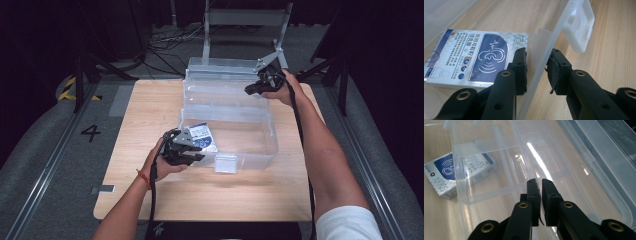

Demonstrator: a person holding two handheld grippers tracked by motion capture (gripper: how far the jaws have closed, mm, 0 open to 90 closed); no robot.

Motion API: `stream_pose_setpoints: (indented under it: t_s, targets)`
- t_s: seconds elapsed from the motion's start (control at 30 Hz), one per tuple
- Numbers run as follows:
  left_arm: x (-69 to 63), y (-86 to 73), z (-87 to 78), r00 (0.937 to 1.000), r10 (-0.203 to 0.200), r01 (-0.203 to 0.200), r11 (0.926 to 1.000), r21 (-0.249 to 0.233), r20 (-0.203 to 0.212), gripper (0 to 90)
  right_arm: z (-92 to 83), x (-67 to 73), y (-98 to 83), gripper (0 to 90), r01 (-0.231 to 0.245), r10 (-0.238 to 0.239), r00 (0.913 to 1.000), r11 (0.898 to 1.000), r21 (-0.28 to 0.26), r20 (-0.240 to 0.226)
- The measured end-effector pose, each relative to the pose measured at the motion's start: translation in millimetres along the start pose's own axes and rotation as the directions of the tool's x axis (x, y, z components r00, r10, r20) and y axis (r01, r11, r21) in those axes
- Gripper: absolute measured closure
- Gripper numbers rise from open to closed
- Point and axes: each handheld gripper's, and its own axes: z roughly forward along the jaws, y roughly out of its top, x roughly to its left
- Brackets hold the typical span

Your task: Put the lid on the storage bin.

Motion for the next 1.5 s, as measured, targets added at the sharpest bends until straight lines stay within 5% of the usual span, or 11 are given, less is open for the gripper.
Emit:
stream_pose_setpoints:
  t_s: [1.5]
  targets:
    - [-2.3,0.0,0.4,0.9999,-0.007,0.007,1.0000,-0.007,-0.015,68.0,-24.4,28.6,8.6,89.5,0.089,-0.090,0.9957,0.996,-0.019,-0.022]
